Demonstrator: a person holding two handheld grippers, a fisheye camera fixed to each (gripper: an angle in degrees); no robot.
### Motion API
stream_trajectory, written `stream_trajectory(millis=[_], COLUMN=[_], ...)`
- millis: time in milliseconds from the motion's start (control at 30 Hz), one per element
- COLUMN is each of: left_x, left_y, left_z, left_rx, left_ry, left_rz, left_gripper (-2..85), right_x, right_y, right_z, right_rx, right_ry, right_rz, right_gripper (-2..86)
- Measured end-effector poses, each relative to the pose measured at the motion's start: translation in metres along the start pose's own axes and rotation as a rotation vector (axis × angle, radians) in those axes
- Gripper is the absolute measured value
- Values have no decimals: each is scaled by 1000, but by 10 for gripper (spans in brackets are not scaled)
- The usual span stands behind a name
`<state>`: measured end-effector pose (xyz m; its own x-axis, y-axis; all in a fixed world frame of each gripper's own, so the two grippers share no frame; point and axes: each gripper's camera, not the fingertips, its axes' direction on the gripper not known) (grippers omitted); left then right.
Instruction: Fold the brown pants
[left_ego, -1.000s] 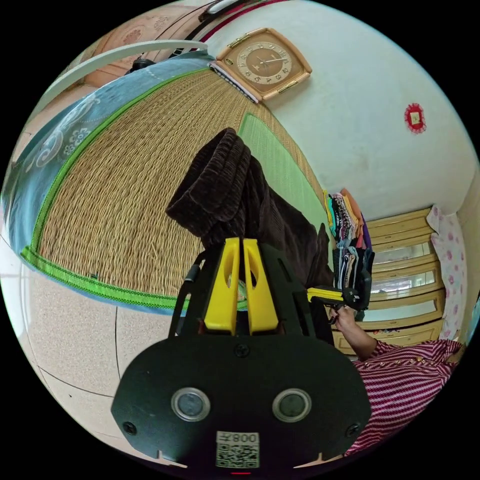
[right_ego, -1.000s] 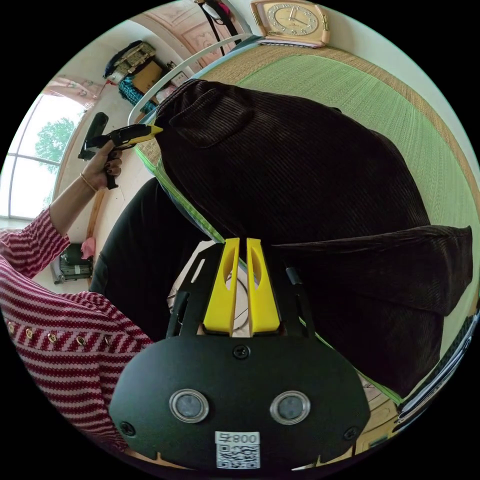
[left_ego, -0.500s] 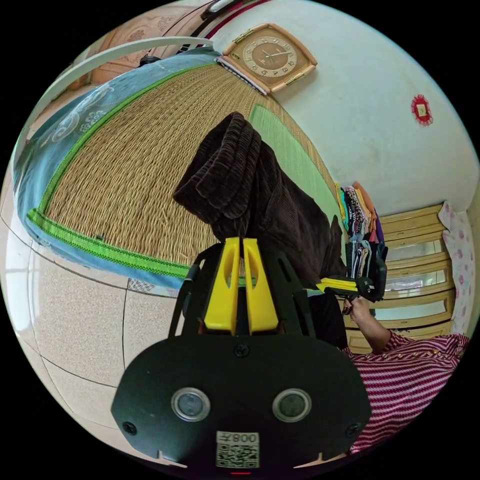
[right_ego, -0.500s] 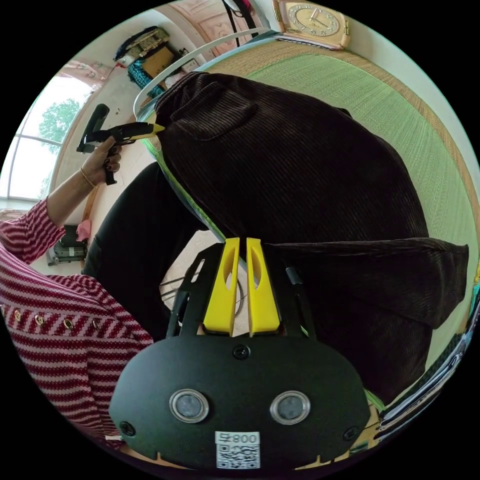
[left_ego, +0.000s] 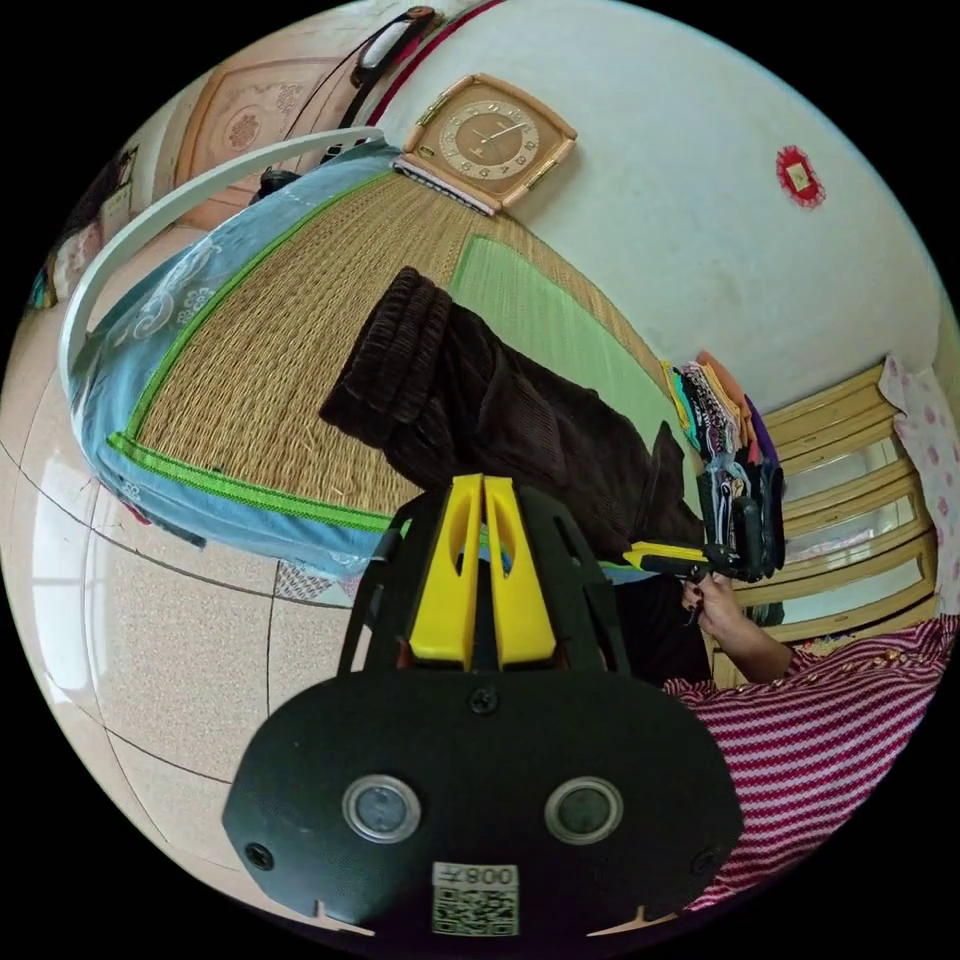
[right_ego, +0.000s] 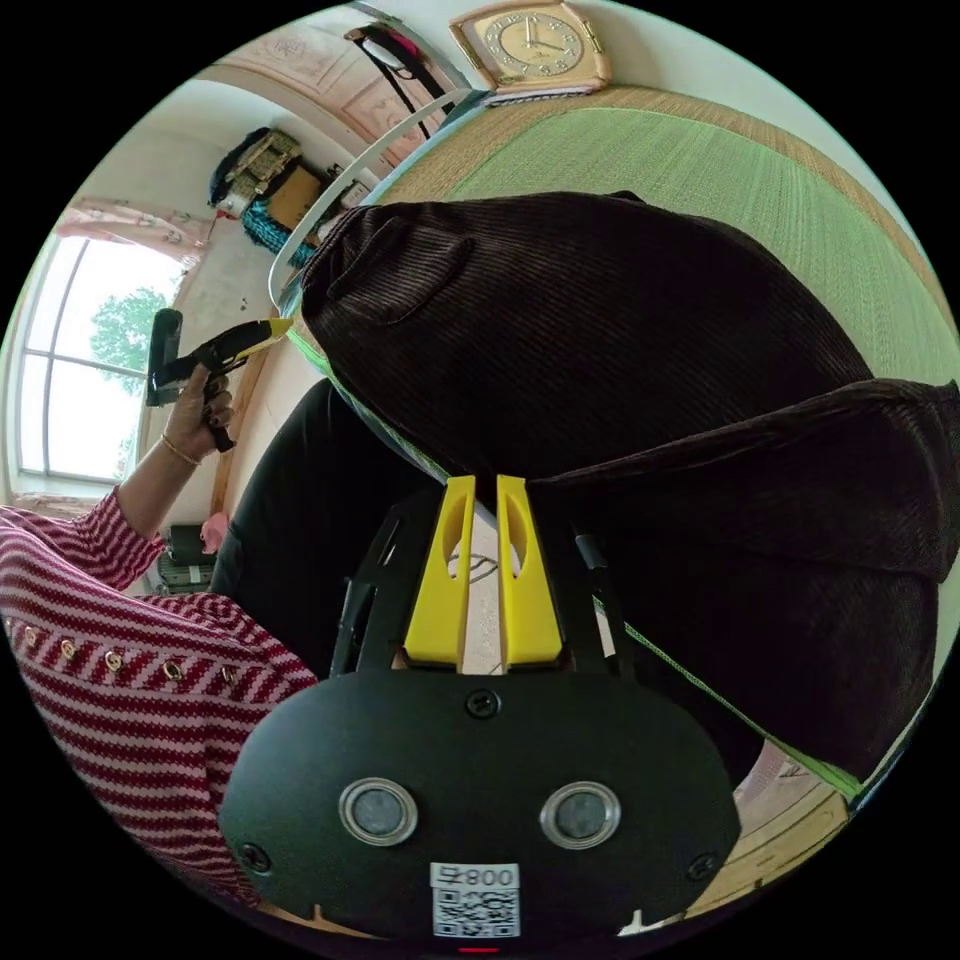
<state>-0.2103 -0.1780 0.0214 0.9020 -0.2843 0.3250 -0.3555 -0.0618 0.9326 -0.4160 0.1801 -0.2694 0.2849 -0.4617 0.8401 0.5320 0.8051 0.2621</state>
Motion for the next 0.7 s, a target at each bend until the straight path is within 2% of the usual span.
stream_trajectory(millis=[167, 267, 367, 500, 700], left_x=[93, 147, 192, 238, 298], left_y=[-31, -51, -70, -87, -95], left_z=[48, 85, 115, 135, 136], left_rx=[-211, -335, -437, -526, -613], left_ry=[225, 290, 343, 318, 255], left_rz=[242, 356, 401, 447, 508], left_gripper=[38, 59, 70, 76, 77], right_x=[37, 73, 134, 234, 346], right_y=[23, 45, 62, 48, -22], right_z=[-12, -36, -82, -148, -183], right_rx=[25, 74, 166, 255, 190], right_ry=[-123, -198, -114, 16, 169], right_rz=[56, 120, 232, 373, 526], right_gripper=[34, 32, 40, 62, 84])
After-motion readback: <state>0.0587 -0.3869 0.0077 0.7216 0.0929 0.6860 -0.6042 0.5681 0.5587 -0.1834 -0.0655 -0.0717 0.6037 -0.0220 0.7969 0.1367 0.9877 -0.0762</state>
